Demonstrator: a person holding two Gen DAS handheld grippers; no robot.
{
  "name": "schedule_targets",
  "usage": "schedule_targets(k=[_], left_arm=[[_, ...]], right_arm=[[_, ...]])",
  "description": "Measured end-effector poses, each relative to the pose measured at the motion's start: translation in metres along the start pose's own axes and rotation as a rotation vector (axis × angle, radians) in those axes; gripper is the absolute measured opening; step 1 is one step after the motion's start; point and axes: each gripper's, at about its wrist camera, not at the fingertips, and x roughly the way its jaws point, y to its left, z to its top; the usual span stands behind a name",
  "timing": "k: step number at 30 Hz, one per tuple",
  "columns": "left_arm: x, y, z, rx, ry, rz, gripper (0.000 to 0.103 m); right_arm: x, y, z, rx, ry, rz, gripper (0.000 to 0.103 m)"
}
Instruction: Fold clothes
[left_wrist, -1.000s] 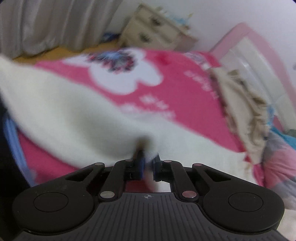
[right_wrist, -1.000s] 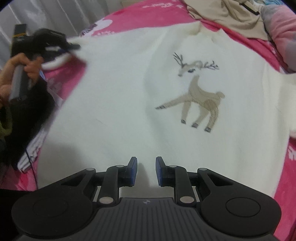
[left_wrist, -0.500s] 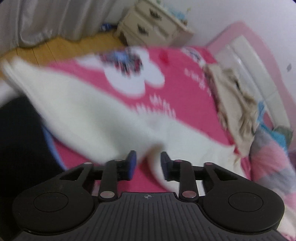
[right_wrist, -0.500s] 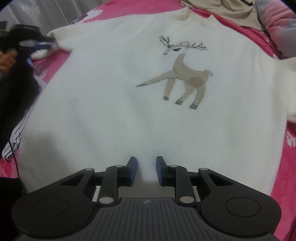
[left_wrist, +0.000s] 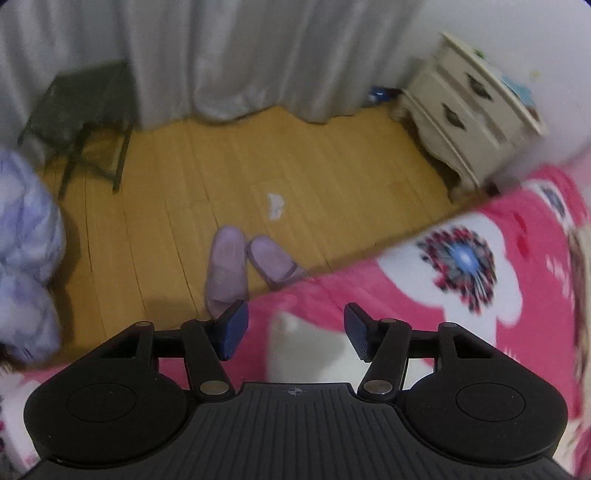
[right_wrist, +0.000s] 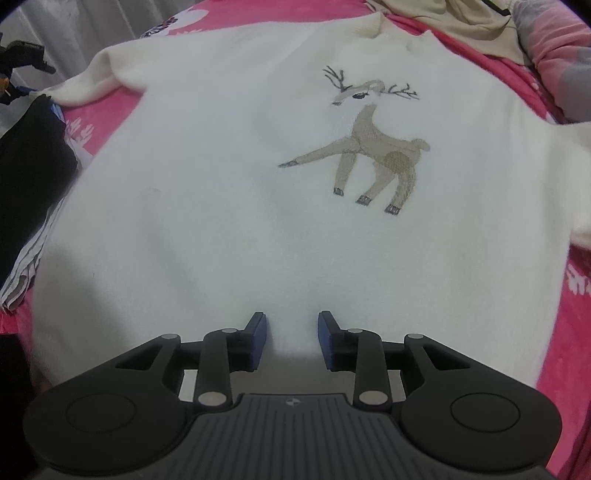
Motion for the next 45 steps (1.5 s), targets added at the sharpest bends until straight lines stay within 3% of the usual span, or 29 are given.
schedule_targets(k=[6,9,11,13,14,17,21,22,28,30,34,37,39,40,42,44,45], left_arm=[[0.015,0.038,0.003,-0.173,0.079,-0.079,0.058],[0.015,0.033,-0.002,-0.149,0.096,-0.149,0.057],[0.015,0.03,-0.005,-0.132,0.108,-0.196,0.046],[0.009,0.013,-0.006,-0.011,0.052,-0.157,0.011],[0.007,0.006,-0.007,0.039,0.033,-0.143,0.004],[-0.017,-0.011,0.003,0.073,-0.065,-0.186,0.003],[-0.083,-0.035,0.024,0.143,-0.294,-0.286,0.003],[-0.094,-0.042,0.032,0.18,-0.308,-0.296,0.003],[-0.087,-0.069,0.048,0.319,-0.325,-0.146,0.003],[-0.076,-0.068,0.043,0.331,-0.316,-0.122,0.003],[-0.038,-0.048,0.028,0.397,-0.306,-0.001,0.004],[0.018,-0.031,0.011,0.499,-0.197,0.17,0.01],[0.054,-0.016,-0.002,0.527,-0.104,0.39,0.009],[0.062,-0.009,-0.004,0.516,-0.082,0.446,0.009],[0.061,0.004,-0.002,0.451,-0.114,0.46,0.009],[0.043,0.002,0.003,0.382,-0.173,0.388,0.008],[0.033,-0.004,0.004,0.367,-0.186,0.314,0.009]], right_arm=[[0.004,0.005,0.005,-0.008,0.024,-0.017,0.035],[0.004,0.008,0.007,-0.009,0.032,-0.032,0.036],[0.004,0.009,0.007,-0.009,0.034,-0.04,0.036],[0.004,0.01,0.007,-0.008,0.037,-0.047,0.036],[0.005,0.011,0.007,-0.008,0.039,-0.051,0.036],[0.005,0.012,0.007,-0.008,0.042,-0.058,0.036],[0.006,0.012,0.007,-0.005,0.044,-0.06,0.036],[0.006,0.012,0.007,-0.004,0.044,-0.06,0.036],[0.007,0.009,0.007,0.005,0.039,-0.051,0.038],[0.007,0.008,0.007,0.006,0.037,-0.049,0.038],[0.005,0.007,0.006,0.006,0.028,-0.047,0.038],[0.005,0.007,0.006,0.005,0.027,-0.045,0.038],[0.004,0.007,0.007,0.004,0.029,-0.046,0.038],[0.004,0.007,0.007,0.003,0.03,-0.047,0.038],[0.003,0.008,0.007,0.003,0.03,-0.049,0.038],[0.003,0.007,0.007,0.004,0.027,-0.05,0.038],[0.002,0.007,0.007,0.003,0.026,-0.05,0.038]])
